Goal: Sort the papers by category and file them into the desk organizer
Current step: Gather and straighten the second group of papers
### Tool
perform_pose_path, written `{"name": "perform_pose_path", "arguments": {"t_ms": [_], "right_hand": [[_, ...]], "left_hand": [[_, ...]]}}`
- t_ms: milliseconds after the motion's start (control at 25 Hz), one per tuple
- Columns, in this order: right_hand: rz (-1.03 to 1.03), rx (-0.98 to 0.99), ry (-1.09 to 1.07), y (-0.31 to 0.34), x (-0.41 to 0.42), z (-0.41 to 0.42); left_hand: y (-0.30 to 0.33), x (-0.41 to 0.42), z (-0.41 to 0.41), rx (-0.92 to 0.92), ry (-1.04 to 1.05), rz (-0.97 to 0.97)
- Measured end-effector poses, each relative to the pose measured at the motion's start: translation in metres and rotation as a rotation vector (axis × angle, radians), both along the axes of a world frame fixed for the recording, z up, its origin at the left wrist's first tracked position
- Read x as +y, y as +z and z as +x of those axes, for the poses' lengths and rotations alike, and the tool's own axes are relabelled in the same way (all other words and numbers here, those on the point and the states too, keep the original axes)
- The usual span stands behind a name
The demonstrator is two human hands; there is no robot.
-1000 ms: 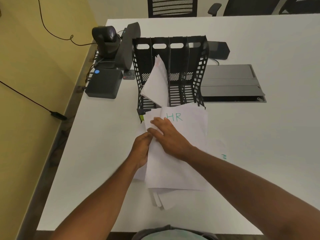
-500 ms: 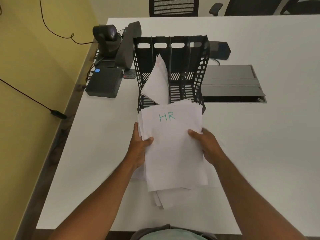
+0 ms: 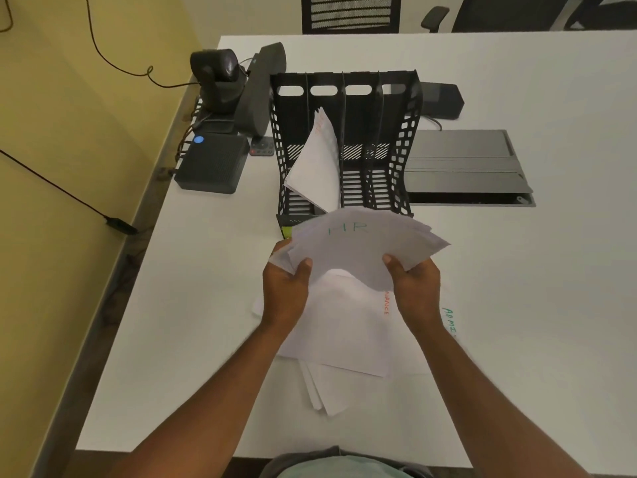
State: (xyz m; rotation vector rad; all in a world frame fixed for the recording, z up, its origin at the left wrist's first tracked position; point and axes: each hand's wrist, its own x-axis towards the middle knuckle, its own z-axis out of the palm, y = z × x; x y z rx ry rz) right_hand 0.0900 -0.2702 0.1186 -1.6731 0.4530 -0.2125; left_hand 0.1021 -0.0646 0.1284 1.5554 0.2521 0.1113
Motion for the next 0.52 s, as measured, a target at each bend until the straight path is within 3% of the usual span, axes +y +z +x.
{"name": "perform_pose_path", "arguments": {"t_ms": [280,520], "right_hand": [[0.121,0.119,0.145,-0.015,0.013,-0.014],[0.22,0.163,0.075,-0.028,0.016,-0.013]], "left_hand": [[-0.035,0.003,-0.011,0.237,-0.076,0.081],[-0.046,0.006,-0.012,0.315,0.06,-0.012]]}}
